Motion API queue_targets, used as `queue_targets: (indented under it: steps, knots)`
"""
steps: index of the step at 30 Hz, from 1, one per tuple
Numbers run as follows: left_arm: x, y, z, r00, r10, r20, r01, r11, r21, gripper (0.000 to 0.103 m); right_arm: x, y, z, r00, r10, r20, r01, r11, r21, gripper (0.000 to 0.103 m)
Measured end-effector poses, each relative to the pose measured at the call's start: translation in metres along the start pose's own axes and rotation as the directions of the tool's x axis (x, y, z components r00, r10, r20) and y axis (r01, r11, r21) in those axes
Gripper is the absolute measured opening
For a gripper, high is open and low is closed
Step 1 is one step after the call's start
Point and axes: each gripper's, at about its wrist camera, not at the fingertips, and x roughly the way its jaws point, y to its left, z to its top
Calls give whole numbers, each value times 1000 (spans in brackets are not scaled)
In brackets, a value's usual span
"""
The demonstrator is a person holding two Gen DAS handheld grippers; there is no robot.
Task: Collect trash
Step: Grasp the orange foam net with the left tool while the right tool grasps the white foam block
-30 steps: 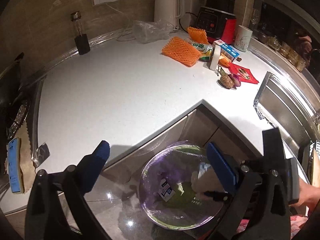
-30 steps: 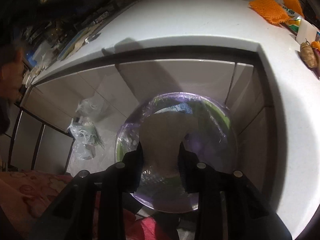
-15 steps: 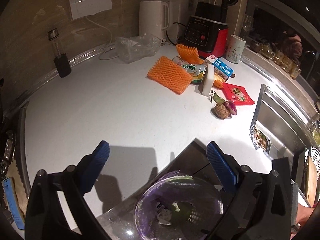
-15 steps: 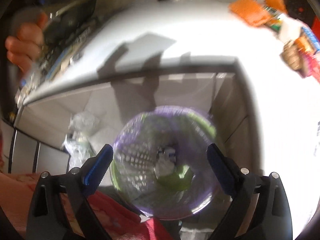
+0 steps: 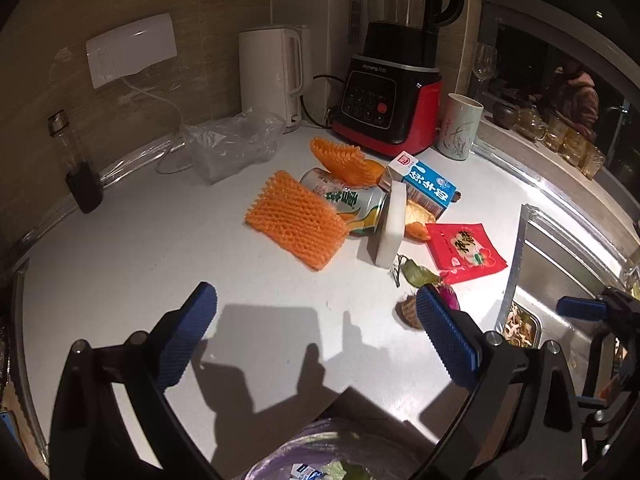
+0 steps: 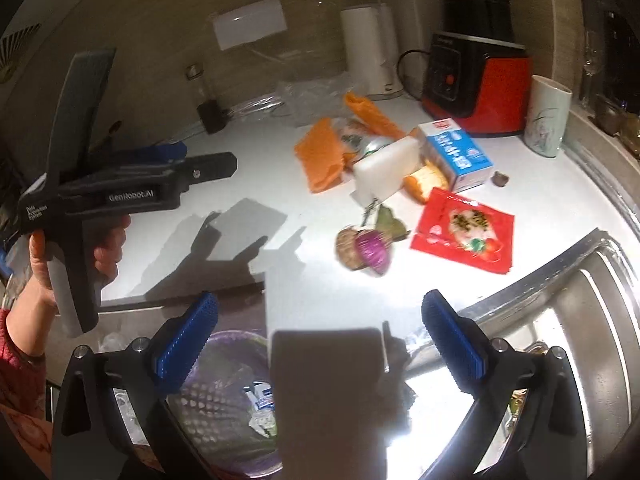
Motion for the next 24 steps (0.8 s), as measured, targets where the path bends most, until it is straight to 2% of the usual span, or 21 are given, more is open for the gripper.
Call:
queue_targets:
  steps: [6,10,13,17,19,22,24]
  knots:
    - [60,-13,18,999,33,10,-33,999,-6,95,2,-41,24,999,-42,15,42,999,7,101]
    - [103,-15,24,999,27,-45,-29,999,-33,94,10,-58,36,999,-47,11,48,999,-8,101]
    - [122,-18,26,996,59,-61,-60,998,-15,92,14,-72,43,998,-49,31,48,999,14,101]
    - [143,-14,30,991,76,-106,-77,997,-4,81,22,-85,49,998,-35,45,32,998,59,101]
    - [151,-10,31,990,76,-123,-78,997,-12,74,25,-89,51,998,-31,49,27,997,69,101]
    - [161,-7,31,985,92,-149,-93,996,-3,52,28,-92,52,998,-30,51,26,997,76,101]
    - [169,-5,30,978,87,-192,-86,996,11,22,32,-95,53,999,-28,46,24,996,85,101]
